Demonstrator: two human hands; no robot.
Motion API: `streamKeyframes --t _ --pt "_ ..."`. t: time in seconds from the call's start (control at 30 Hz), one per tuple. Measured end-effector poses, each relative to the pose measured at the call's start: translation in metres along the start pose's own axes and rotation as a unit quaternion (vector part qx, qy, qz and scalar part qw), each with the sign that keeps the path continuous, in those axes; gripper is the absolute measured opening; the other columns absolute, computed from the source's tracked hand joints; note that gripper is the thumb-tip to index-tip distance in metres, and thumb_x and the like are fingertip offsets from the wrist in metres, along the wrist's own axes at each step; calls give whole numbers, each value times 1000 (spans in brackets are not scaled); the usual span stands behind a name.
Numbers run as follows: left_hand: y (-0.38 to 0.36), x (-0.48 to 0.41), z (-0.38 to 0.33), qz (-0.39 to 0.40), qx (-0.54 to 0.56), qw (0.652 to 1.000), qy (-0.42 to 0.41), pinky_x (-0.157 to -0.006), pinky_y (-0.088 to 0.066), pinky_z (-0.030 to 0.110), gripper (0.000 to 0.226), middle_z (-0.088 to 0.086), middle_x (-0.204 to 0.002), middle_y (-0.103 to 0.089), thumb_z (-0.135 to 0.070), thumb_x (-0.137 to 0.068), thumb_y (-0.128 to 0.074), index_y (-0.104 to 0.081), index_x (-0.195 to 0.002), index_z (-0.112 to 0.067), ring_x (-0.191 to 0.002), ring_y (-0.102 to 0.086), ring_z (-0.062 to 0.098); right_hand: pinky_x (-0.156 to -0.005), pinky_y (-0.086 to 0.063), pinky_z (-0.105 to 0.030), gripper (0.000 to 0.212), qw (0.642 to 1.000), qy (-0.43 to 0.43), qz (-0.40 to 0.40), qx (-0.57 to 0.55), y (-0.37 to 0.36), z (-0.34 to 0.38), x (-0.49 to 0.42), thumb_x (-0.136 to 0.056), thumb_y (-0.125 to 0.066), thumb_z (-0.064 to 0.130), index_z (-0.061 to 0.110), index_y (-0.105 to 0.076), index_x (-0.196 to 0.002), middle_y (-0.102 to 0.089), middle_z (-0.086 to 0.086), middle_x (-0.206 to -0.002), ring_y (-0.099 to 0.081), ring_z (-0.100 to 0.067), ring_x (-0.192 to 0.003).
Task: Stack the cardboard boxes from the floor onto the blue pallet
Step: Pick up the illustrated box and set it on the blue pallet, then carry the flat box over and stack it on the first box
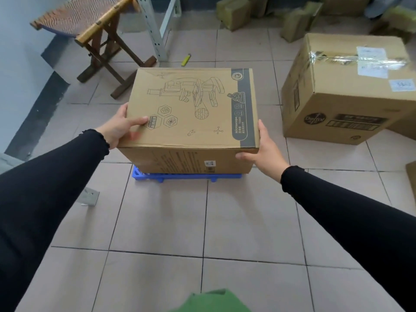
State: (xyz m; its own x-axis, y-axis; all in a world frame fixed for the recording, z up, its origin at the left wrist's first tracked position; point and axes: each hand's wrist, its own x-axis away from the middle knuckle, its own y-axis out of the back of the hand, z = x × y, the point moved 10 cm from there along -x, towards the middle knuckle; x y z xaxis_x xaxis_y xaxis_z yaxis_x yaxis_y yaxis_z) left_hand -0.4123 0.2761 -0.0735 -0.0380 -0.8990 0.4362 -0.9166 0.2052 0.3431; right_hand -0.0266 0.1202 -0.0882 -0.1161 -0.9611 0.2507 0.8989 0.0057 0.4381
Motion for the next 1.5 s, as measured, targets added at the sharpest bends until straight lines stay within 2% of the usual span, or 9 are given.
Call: streamKeyframes --t 0.33,0.47,0.57,0.67,0.87,1.03,1.23,1.43,1.5 --pt "4 -3 -7 -14 -113 993 -3 -105 -40 41 94 0 -144 -50 -30 -86 -79 -22 -160 -23 -132 -49 26 -119 -36 -36 129 998 3 16 60 -6 1 -2 -80 -87 29 26 10 -165 -35 8 -167 -38 -14 -149" --pt "-10 20 -71 -110 -379 912 -115 -116 -30 55 97 10 -157 -42 -22 -80 -83 -27 -159 -17 -143 -34 36 -111 -41 -33 128 981 18 73 181 16 13 0 -81 -85 39 21 8 -166 -20 3 -173 -34 -22 -153" --pt "-75 49 -111 -62 -468 859 -199 -118 -27 49 80 10 -158 -43 -24 -88 -75 -35 -157 -16 -146 -32 31 -123 -26 -40 110 951 50 77 297 57 19 12 -86 -79 43 18 -9 -167 -21 -4 -173 -23 -28 -157" --pt "-164 84 -146 1 -487 833 -262 -117 -29 47 63 9 -156 -46 -28 -95 -66 -43 -152 -17 -145 -36 30 -118 -33 -43 85 936 57 34 347 119 11 37 -93 -71 43 18 -29 -163 -39 -4 -164 -29 -27 -153" --pt "-365 170 -205 121 -487 782 -368 -112 -35 41 56 7 -150 -53 -34 -97 -64 -49 -148 -19 -139 -45 25 -119 -33 -45 80 917 19 -39 397 260 -50 123 -95 -67 45 17 -32 -161 -41 -4 -163 -31 -27 -151" --pt "-531 240 -222 222 -441 781 -384 -104 -33 26 61 2 -154 -49 -35 -96 -66 -46 -151 -19 -136 -49 23 -122 -27 -41 86 918 -80 -104 375 399 -137 230 -94 -68 48 15 -29 -163 -36 -6 -166 -27 -28 -154" --pt "-696 301 -212 305 -366 807 -348 -112 -33 34 73 5 -159 -43 -40 -94 -68 -38 -156 -20 -144 -42 23 -120 -28 -41 97 899 -235 -186 319 541 -263 369 -87 -75 51 15 -27 -163 -36 -7 -166 -25 -29 -153" --pt "-805 323 -184 334 -316 845 -273 -114 -34 38 88 6 -164 -35 -38 -92 -71 -23 -161 -14 -145 -39 25 -120 -28 -48 117 872 -361 -187 272 608 -385 455 -81 -83 49 12 -11 -166 -27 -14 -169 -18 -34 -156" --pt "-824 319 -172 334 -275 872 -231 -103 -40 32 82 4 -157 -45 -31 -91 -74 -28 -158 -15 -132 -51 21 -119 -30 -49 128 870 -389 -169 250 611 -419 463 -76 -85 50 15 -1 -166 -23 -16 -170 -17 -34 -157"
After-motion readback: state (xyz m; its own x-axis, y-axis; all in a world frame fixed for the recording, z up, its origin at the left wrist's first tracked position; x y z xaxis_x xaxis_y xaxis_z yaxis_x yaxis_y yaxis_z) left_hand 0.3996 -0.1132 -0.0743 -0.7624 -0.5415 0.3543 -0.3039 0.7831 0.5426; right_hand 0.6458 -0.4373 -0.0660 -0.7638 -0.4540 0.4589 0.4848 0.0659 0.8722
